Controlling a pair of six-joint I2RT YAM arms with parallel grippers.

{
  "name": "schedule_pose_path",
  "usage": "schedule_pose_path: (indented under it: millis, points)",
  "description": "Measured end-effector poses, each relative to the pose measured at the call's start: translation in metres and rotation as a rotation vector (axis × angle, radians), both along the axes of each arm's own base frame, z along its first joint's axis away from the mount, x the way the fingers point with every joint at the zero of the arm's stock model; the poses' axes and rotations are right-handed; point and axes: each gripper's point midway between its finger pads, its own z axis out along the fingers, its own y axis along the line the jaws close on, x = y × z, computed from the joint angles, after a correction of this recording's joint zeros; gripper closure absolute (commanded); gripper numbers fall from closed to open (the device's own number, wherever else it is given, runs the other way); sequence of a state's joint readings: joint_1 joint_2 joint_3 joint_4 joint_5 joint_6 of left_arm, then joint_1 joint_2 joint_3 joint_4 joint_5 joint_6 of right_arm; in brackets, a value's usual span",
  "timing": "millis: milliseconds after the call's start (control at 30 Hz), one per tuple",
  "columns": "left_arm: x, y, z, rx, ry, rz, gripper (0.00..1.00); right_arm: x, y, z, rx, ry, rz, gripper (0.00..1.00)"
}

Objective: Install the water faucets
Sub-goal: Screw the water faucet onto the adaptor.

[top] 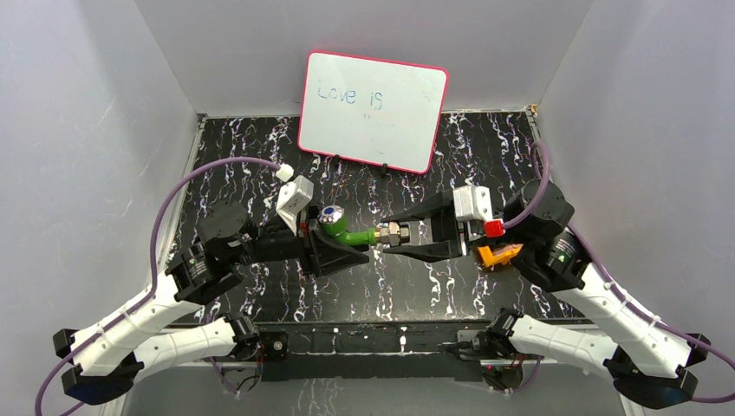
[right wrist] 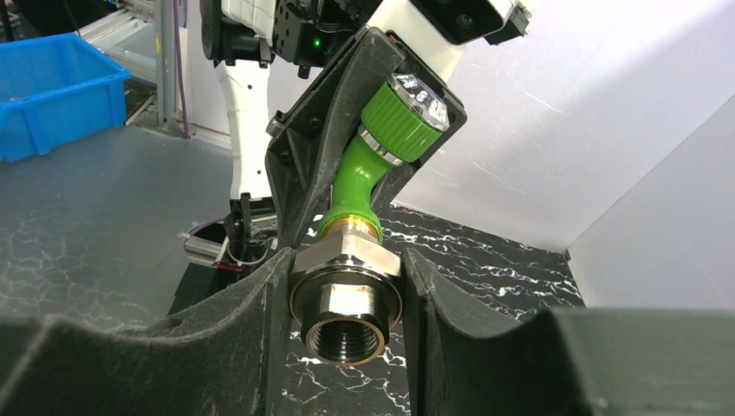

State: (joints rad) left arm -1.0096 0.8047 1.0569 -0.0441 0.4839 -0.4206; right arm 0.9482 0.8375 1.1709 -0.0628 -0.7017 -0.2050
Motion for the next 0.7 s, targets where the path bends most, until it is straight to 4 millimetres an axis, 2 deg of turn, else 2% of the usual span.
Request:
schedule_pose_path:
  millis: [700]
  points:
    - [-0.0024,-0.0058,0.0008,-0.007,-0.01,-0.043,1.0,0.003,-0.0022,-0.0041,-0.025,0.252,-0.046,1.0]
